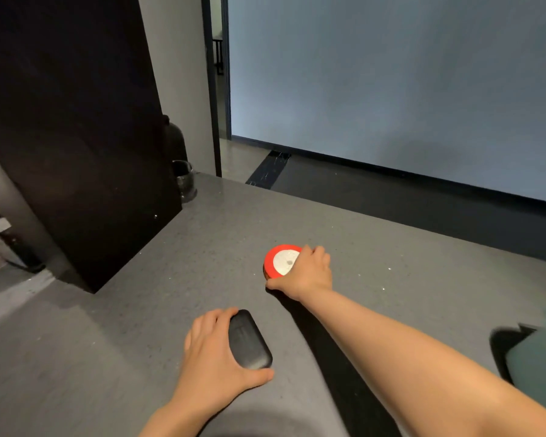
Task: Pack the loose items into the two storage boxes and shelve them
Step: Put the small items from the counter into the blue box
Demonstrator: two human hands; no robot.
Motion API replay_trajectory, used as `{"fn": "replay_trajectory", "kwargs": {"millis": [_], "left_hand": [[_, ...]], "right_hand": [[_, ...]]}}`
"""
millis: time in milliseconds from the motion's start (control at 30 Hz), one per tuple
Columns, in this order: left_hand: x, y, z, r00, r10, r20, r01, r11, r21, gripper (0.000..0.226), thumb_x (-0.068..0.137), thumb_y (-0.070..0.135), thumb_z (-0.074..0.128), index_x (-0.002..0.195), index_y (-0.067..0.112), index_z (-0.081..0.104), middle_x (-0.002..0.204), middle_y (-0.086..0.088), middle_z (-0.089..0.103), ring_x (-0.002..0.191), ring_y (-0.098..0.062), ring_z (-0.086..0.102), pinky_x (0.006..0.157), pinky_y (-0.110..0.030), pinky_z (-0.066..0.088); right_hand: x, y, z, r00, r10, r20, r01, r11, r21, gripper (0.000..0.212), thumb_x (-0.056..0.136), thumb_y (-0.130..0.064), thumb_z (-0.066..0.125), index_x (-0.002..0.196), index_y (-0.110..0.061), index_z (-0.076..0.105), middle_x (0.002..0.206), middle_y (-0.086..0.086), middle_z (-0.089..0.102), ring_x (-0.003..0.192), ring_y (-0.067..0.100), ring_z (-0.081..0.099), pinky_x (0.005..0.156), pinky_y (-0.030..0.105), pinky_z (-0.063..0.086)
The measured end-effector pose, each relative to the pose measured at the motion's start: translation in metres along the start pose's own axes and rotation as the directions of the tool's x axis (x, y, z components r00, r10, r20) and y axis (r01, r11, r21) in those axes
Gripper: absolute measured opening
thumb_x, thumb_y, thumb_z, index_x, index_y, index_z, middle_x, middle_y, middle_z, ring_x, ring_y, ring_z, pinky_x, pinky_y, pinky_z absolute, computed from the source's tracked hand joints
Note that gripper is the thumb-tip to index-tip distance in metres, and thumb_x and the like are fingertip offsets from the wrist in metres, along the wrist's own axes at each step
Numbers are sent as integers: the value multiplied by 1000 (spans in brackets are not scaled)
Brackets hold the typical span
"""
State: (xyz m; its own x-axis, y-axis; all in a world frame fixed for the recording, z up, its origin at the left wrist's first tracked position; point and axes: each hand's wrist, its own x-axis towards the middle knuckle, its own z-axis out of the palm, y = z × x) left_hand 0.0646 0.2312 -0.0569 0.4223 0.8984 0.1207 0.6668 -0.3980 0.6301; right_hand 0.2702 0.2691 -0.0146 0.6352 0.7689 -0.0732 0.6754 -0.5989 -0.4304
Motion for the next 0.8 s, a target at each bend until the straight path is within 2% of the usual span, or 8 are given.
{"fn": "replay_trajectory", "kwargs": {"millis": [100,233,333,433,600,667,733,800], "left_hand": [[-1,5,-2,1000,-16,22,15,1000,16,104,33,76,68,125,39,40,112,19,37,112,-6,30,93,-25,30],[-9,23,-6,999,-21,50,22,999,-24,105,34,72,72,127,35,42,113,16,39,110,-7,32,95,-27,35],[-20,50,-11,998,27,50,-24,997,-69,106,34,69,75,128,33,43,113,15,39,110,-7,32,96,-29,37],[-34,89,-12,995,89,47,-83,988,-127,106,35,68,76,129,34,41,115,15,40,113,-6,31,99,-32,38],[-66,163,8,966,251,55,-225,930,-292,100,33,64,80,123,40,43,113,19,42,108,0,29,93,-30,35],[-82,193,20,942,326,77,-286,902,-324,100,31,64,80,121,41,44,110,25,42,107,0,30,92,-29,34],[-97,222,33,918,382,104,-325,877,-353,101,29,68,79,121,43,43,110,33,38,108,0,32,92,-29,34],[-108,247,46,899,419,128,-348,860,-374,102,29,70,76,121,44,41,111,33,38,109,0,32,93,-28,34]], "right_hand": [[-19,12,-8,1000,2,30,-2,1000,27,97,47,-57,81,124,-13,43,121,5,39,120,24,34,94,33,39],[-68,43,-34,997,-81,13,78,986,150,103,45,-54,83,132,-18,38,121,0,34,120,21,33,97,34,42],[-114,73,-67,988,-134,-74,146,969,197,102,44,-50,82,132,-22,37,120,-4,32,120,17,31,98,31,40],[-161,106,-110,972,-155,-178,196,951,239,100,42,-51,78,130,-29,37,115,-11,31,114,8,27,91,23,35],[-235,176,-185,967,-80,-241,159,930,332,92,37,-63,75,116,-56,29,112,-32,29,108,-5,32,84,11,31],[-261,209,-208,972,-25,-233,104,937,333,99,39,-63,77,125,-55,29,117,-31,29,112,-5,33,91,15,33],[-281,241,-230,963,48,-264,48,937,345,107,40,-58,80,135,-45,31,124,-25,31,118,-2,32,99,22,33],[-293,273,-249,943,118,-310,9,925,381,104,43,-51,83,134,-43,34,124,-22,35,120,2,35,100,26,34]]}}
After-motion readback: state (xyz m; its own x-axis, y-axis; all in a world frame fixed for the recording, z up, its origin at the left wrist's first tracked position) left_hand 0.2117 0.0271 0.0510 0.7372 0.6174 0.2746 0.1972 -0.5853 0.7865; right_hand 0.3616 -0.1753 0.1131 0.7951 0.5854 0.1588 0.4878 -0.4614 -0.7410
